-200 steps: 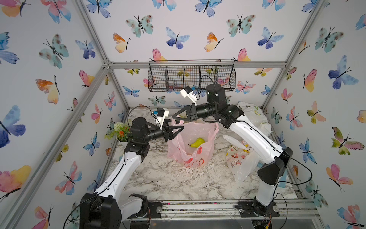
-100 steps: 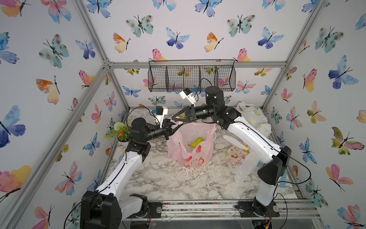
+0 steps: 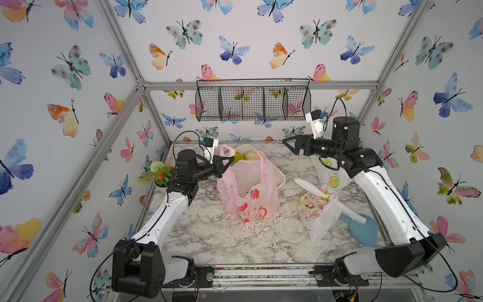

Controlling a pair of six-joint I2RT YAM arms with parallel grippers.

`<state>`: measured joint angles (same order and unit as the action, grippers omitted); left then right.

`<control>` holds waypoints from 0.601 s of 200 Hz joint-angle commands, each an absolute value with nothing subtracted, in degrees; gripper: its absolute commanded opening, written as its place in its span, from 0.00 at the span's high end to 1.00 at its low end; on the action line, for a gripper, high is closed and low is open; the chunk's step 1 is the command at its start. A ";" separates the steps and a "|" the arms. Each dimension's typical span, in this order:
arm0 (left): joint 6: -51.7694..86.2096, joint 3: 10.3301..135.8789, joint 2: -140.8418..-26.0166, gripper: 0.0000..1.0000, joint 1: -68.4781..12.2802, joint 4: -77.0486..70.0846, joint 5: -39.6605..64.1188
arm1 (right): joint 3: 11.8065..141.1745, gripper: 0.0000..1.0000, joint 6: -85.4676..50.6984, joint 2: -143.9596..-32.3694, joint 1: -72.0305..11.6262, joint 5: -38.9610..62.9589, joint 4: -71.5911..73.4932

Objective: Place the pears into plastic bags & tie knots
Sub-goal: Tie the plastic bag at the center of the board.

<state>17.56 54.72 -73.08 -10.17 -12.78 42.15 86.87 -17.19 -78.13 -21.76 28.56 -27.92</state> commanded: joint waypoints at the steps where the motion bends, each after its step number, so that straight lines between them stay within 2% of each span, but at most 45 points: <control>1: 17.20 56.06 -73.90 1.00 -8.84 -7.70 38.94 | 74.27 0.02 -10.85 -72.76 -22.84 25.20 -22.46; 15: 17.36 56.16 -74.14 1.00 -8.70 -7.81 39.26 | 66.14 0.02 -10.58 -68.17 -25.85 26.26 -15.56; 37: 17.91 56.49 -74.28 1.00 -8.73 -8.21 39.83 | 57.70 0.02 -4.82 -64.02 -38.76 12.60 -5.60; 49: 18.08 56.64 -74.46 1.00 -8.77 -8.15 39.88 | 55.37 0.02 -2.66 -64.62 -42.67 8.45 -0.97; 90: 17.89 56.07 -73.53 1.00 -8.78 -7.53 40.08 | 50.22 0.02 -0.54 -69.96 -45.02 -2.33 16.33; 120: 17.22 55.88 -73.03 1.00 -8.71 -6.77 40.42 | 50.26 0.00 3.38 -75.63 -44.36 -0.58 22.16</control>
